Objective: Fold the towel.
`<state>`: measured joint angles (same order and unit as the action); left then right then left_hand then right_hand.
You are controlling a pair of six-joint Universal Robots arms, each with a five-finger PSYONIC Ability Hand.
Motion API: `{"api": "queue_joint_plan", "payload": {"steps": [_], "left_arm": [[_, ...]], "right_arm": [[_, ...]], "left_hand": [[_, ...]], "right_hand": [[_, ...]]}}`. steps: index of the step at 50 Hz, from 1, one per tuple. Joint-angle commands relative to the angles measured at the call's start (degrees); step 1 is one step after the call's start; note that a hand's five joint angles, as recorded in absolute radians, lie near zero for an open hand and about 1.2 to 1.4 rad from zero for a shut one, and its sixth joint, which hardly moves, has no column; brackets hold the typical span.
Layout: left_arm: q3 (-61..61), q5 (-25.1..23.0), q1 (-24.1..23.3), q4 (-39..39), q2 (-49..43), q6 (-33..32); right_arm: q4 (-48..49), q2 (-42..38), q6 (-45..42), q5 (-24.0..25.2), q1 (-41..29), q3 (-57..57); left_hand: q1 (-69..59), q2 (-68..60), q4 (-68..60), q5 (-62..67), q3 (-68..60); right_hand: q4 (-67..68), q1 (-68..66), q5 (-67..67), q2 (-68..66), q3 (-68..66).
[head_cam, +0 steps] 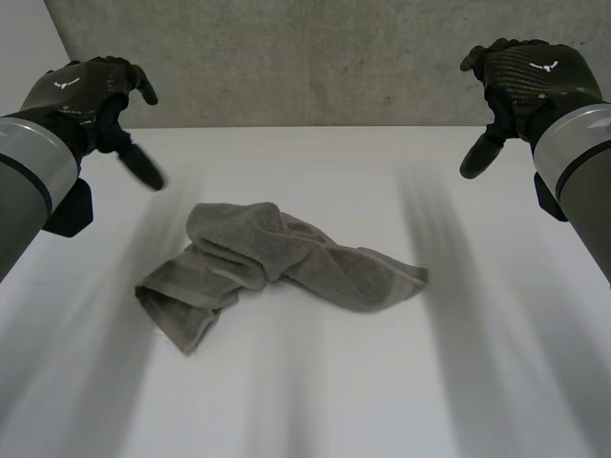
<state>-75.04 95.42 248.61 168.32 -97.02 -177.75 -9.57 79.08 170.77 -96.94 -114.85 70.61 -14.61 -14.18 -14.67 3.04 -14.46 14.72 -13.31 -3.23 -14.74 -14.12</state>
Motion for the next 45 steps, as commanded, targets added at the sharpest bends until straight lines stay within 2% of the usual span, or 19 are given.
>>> {"api": "queue_joint_plan", "payload": {"steps": [1, 14, 16, 17, 19, 23, 27, 34, 45], "left_arm": [[-0.55, 1.97, -0.49, 0.17, -0.10, -2.69], [-2.64, 1.35, -1.02, -0.71, -0.10, -3.13], [-7.38, 0.74, -1.81, -1.33, -0.19, -3.31], [-7.40, 0.73, -1.81, -1.33, -0.19, -3.31], [-12.47, -0.40, -1.98, -0.72, -0.97, -3.31], [-16.00, -2.86, -1.98, 1.56, -4.12, -3.22], [-18.03, -5.68, -1.81, 5.78, -10.45, -3.13], [-16.81, -5.59, -1.98, 10.97, -19.42, -3.13], [-13.65, -5.15, -2.07, 17.39, -25.14, -3.22]], "right_arm": [[0.08, 0.02, -0.08, -0.01, 0.50, -0.03], [-2.12, -0.15, -3.16, 2.37, 0.06, -0.38], [-6.05, -0.59, -9.37, 6.21, -0.29, -0.03], [-6.07, -0.59, -9.40, 6.23, -0.29, -0.03], [-10.45, -1.56, -16.58, 11.05, -0.38, 1.55], [-12.05, -2.53, -19.07, 14.32, -0.38, 5.60], [-8.09, -4.02, -18.72, 15.90, -0.55, 12.63], [4.54, -7.79, -18.80, 14.94, -3.81, 22.81], [10.79, -12.28, -16.44, 13.70, -5.04, 24.93]], "left_hand": [[3.89, 3.46, 3.95, -2.33, 3.74], [0.86, 0.43, 0.92, 0.70, 0.71], [0.69, 0.27, 0.75, 0.87, 0.54], [0.69, 0.27, 0.75, 0.87, 0.54], [-0.31, -0.74, -0.25, 1.88, -0.46], [-0.15, -0.57, -0.09, 1.71, -0.30], [-0.15, -0.57, -0.09, 1.71, -0.30], [0.19, -0.24, 0.25, 1.37, 0.04], [0.19, -0.24, 0.25, 1.38, 0.04]], "right_hand": [[-4.72, 3.31, 3.23, 4.74, 4.12], [-4.72, 3.31, 3.23, 4.74, 4.12], [-4.72, 3.31, 3.23, 4.74, 4.12], [-4.72, 3.31, 3.23, 4.74, 4.12], [-4.72, 3.31, 3.23, 4.74, 4.12], [-3.96, 2.56, 2.48, 3.98, 3.37], [-2.62, 1.21, 1.13, 2.64, 2.02], [-1.11, -0.29, -0.37, 1.13, 0.52], [1.59, -2.99, -3.07, -1.56, -2.18]]}}
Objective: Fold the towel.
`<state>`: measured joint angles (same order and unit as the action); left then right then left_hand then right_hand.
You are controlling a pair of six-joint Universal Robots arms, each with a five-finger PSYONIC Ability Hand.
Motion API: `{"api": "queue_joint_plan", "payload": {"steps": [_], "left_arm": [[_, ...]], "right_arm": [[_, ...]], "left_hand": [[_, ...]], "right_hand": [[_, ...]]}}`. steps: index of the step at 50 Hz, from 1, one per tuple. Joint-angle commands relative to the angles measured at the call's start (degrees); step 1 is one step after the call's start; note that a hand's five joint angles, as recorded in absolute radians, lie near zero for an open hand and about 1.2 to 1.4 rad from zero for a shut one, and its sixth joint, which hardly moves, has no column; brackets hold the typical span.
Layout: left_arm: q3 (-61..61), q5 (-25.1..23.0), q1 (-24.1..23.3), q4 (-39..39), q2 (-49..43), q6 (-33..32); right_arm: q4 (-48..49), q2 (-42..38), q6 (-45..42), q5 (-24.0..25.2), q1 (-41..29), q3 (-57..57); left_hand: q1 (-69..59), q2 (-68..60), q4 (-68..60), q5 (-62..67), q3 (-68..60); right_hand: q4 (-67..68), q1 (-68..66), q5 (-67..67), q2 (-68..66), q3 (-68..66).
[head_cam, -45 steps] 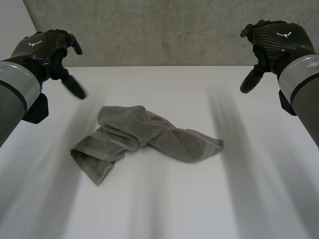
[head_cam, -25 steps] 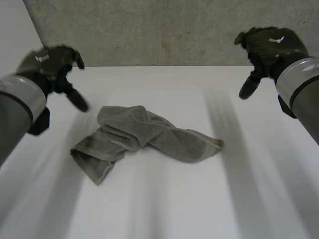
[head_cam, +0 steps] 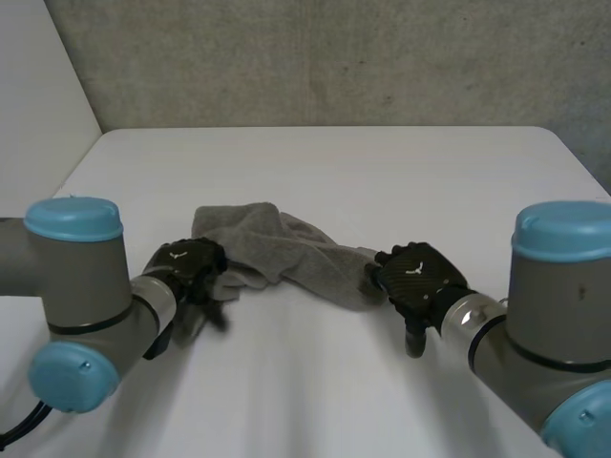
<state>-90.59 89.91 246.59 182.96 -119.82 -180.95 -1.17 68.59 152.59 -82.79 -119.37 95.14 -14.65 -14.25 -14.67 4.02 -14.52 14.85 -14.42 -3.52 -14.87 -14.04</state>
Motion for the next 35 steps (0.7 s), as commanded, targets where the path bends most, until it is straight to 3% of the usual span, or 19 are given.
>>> {"api": "queue_joint_plan", "payload": {"steps": [1, 12, 23, 35], "left_arm": [[2.43, 0.36, -0.06, 3.10, -2.78, 0.07], [7.00, 2.03, -0.06, 3.89, -6.65, -0.02], [9.82, 4.22, 0.12, 3.98, -9.03, -0.11], [9.29, 4.75, 0.47, 3.98, -7.88, -0.02]], "right_arm": [[2.40, -1.79, 1.75, -0.44, -0.52, 0.40], [6.27, -3.11, 2.98, -2.11, -1.31, 1.28], [10.48, -4.61, 2.98, -4.66, -1.31, 1.54], [14.62, -4.96, 4.65, -5.01, -1.40, 2.24]], "left_hand": [[0.23, -0.17, 0.25, 0.40, 0.10], [-2.13, -2.53, -2.11, 2.75, -2.25], [-35.56, -35.96, -35.54, 36.19, -35.69], [-38.80, -39.20, -38.78, 39.42, -38.92]], "right_hand": [[1.45, -1.89, -2.79, -1.44, -2.26], [3.47, -3.91, -4.81, -3.46, -4.28], [7.33, -7.77, -8.67, -7.32, -8.14], [14.40, -14.84, -15.74, -14.39, -15.22]]}}
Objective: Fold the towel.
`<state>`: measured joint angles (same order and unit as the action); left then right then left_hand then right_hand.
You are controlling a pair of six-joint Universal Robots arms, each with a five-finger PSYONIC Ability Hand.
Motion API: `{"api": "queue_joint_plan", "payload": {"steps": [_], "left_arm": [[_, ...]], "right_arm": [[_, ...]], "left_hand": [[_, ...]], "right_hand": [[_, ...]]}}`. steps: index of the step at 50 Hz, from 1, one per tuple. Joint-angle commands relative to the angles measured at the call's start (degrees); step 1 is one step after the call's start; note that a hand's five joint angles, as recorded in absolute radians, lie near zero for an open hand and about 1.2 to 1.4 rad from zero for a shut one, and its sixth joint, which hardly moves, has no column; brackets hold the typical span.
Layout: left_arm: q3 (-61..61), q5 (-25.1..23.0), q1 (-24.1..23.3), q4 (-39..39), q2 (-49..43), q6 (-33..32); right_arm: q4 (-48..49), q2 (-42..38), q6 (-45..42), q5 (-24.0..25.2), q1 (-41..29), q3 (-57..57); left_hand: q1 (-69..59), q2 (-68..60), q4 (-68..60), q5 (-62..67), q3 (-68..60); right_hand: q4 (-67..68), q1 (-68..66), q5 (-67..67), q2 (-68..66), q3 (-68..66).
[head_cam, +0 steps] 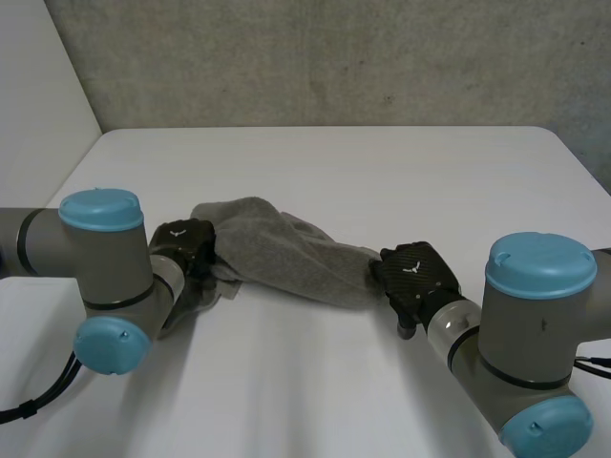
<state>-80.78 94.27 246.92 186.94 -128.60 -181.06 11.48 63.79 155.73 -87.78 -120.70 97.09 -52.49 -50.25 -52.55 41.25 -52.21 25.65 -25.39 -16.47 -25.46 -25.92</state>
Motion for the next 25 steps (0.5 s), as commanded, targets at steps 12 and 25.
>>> {"api": "queue_joint_plan", "payload": {"steps": [12, 25], "left_arm": [[-4.73, 1.36, 0.50, -0.53, 9.14, 0.80], [-7.11, 0.83, 1.37, -2.36, 21.07, 0.71]], "right_arm": [[4.87, -5.96, 4.76, -0.11, -0.41, -4.19], [-0.32, 0.81, 4.76, 0.51, 0.20, -7.97]], "left_hand": [[-14.91, -17.14, -14.85, 16.15, -15.19], [-27.51, -29.75, -27.45, 28.75, -27.79]], "right_hand": [[18.07, -18.34, -17.26, -18.26, -17.81], [54.35, -54.61, -53.53, -54.54, -54.08]]}}
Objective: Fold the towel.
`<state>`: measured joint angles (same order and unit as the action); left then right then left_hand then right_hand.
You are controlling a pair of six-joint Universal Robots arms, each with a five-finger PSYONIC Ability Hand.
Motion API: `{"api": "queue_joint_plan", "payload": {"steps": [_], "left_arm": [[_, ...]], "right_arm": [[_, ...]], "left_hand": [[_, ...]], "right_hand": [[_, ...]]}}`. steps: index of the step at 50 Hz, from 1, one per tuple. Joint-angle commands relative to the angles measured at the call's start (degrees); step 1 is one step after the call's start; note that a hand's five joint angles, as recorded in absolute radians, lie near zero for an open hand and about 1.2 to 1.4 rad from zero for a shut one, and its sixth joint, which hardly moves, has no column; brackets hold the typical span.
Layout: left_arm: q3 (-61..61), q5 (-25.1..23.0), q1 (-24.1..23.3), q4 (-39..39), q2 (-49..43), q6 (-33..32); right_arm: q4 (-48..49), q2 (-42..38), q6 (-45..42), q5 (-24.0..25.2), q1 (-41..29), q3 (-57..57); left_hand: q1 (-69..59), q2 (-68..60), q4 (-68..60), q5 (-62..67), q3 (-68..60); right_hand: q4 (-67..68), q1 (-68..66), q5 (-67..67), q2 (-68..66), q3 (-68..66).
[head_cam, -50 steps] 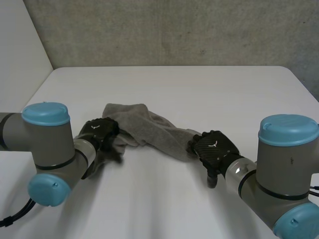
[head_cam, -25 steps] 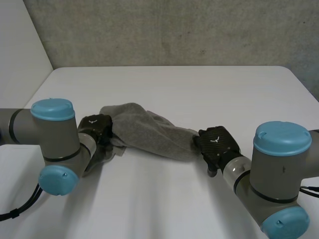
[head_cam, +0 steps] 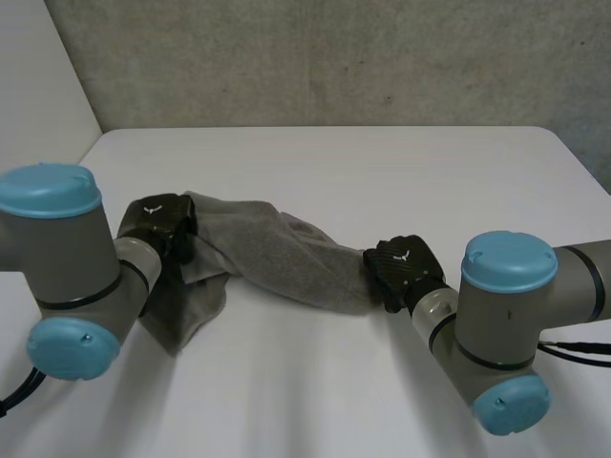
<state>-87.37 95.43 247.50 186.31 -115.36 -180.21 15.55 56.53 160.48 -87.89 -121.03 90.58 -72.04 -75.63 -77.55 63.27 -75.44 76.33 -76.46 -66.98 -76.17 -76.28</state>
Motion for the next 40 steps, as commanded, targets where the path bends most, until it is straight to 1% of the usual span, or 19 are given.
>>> {"api": "queue_joint_plan", "payload": {"steps": [1, 2, 3, 5, 6, 7, 8, 10, 11, 13, 17, 19, 20, 21, 22, 26, 32, 36, 40], "left_arm": [[-0.52, -0.33, 0.80, -1.74, 7.87, -0.14], [-0.35, -0.59, 1.75, -2.79, 11.61, -0.06], [0.00, -1.29, 2.81, -3.84, 14.96, 0.29], [0.53, -2.60, 3.95, -4.64, 18.21, 0.99], [0.53, -2.62, 3.96, -4.64, 18.24, 1.00], [0.88, -4.10, 5.00, -4.91, 21.29, 2.13], [1.41, -5.85, 6.15, -4.91, 24.45, 3.71], [1.85, -7.52, 7.38, -4.91, 27.01, 5.55], [2.20, -9.02, 8.78, -4.73, 28.86, 7.66], [2.29, -10.25, 10.36, -4.73, 30.01, 9.68], [2.12, -12.28, 13.19, -4.73, 30.11, 13.13], [0.81, -13.68, 15.55, -4.82, 29.41, 15.40], [0.80, -13.69, 15.56, -4.82, 29.41, 15.41], [-0.59, -14.21, 16.08, -4.73, 27.58, 15.85], [-2.09, -14.39, 16.18, -4.65, 24.86, 15.59], [-4.20, -14.39, 16.26, -4.73, 20.37, 15.41], [-6.76, -14.48, 16.79, -4.73, 13.25, 15.33], [-6.76, -14.48, 17.06, -4.82, 11.30, 14.97], [-6.41, -14.48, 19.16, -4.65, 10.86, 13.66]], "right_arm": [[-7.09, 13.03, 0.00, 1.31, 0.61, -2.24], [-10.16, 17.25, 0.09, 2.62, 0.88, -3.99], [-10.19, 17.29, 0.09, 2.63, 0.88, -4.01], [-16.66, 22.90, 0.53, 5.35, 4.20, -9.60], [-16.69, 22.92, 0.53, 5.36, 4.22, -9.63], [-20.61, 23.96, 0.71, 6.32, 6.92, -13.29], [-20.65, 23.97, 0.71, 6.33, 6.94, -13.32], [-28.79, 24.15, 1.14, 7.64, 11.14, -21.98], [-28.82, 24.15, 1.15, 7.64, 11.16, -22.02], [-34.60, 22.06, 2.37, 8.78, 13.79, -29.37], [-37.77, 16.44, 2.73, 9.49, 14.07, -33.35], [-39.02, 14.31, 2.29, 9.49, 13.80, -33.19], [-39.98, 13.44, 2.03, 9.58, 13.45, -31.27], [-40.25, 13.25, 2.55, 10.19, 12.84, -27.95], [-40.25, 13.25, 2.55, 10.19, 12.83, -27.91], [-32.20, 12.73, 2.12, 9.93, 8.37, -16.79], [-22.25, 12.29, 1.94, 9.58, 3.70, -4.29], [-18.30, 10.80, 2.11, 9.40, 2.56, -1.12], [-14.42, 6.94, 2.20, 7.91, -0.17, -0.58]], "left_hand": [[-7.96, -4.37, -2.45, 6.73, -4.56], [-7.96, -4.37, -2.45, 6.73, -4.56], [-7.96, -4.37, -2.45, 6.73, -4.56], [-7.96, -4.37, -2.45, 6.73, -4.56], [-7.96, -4.37, -2.45, 6.73, -4.56], [-7.96, -4.37, -2.45, 6.73, -4.56], [-7.96, -4.37, -2.45, 6.73, -4.56], [-7.96, -4.37, -2.45, 6.73, -4.56], [-7.96, -4.37, -2.45, 6.73, -4.56], [-7.96, -4.37, -2.45, 6.73, -4.56], [-7.96, -4.37, -2.45, 6.73, -4.56], [-7.96, -4.37, -2.45, 6.73, -4.56], [-7.96, -4.37, -2.45, 6.73, -4.56], [-7.96, -4.37, -2.45, 6.73, -4.56], [-7.96, -4.37, -2.45, 6.73, -4.56], [-7.96, -4.37, -2.45, 6.73, -4.56], [-7.96, -4.37, -2.45, 6.73, -4.56], [-7.96, -4.37, -2.45, 6.73, -4.56], [-7.96, -4.37, -2.45, 6.73, -4.56]], "right_hand": [[3.67, -3.54, -3.02, -3.83, -3.72], [3.67, -3.54, -3.02, -3.83, -3.72], [3.67, -3.54, -3.02, -3.83, -3.72], [3.67, -3.54, -3.02, -3.83, -3.72], [3.67, -3.54, -3.02, -3.83, -3.72], [3.67, -3.54, -3.02, -3.83, -3.72], [3.67, -3.54, -3.02, -3.83, -3.72], [3.67, -3.54, -3.02, -3.83, -3.72], [3.67, -3.54, -3.02, -3.83, -3.72], [3.67, -3.54, -3.02, -3.83, -3.72], [3.67, -3.54, -3.02, -3.83, -3.72], [-1.15, 1.28, 1.80, 0.99, 1.10], [-25.13, 25.26, 25.78, 24.97, 25.08], [-43.02, 43.15, 43.67, 42.86, 42.97], [-43.20, 43.33, 43.85, 43.04, 43.15], [-60.64, 60.77, 61.29, 60.47, 60.58], [-61.04, 61.17, 61.69, 60.88, 60.99], [-60.53, 60.66, 61.18, 60.37, 60.48], [-59.86, 59.99, 60.51, 59.70, 59.81]]}}
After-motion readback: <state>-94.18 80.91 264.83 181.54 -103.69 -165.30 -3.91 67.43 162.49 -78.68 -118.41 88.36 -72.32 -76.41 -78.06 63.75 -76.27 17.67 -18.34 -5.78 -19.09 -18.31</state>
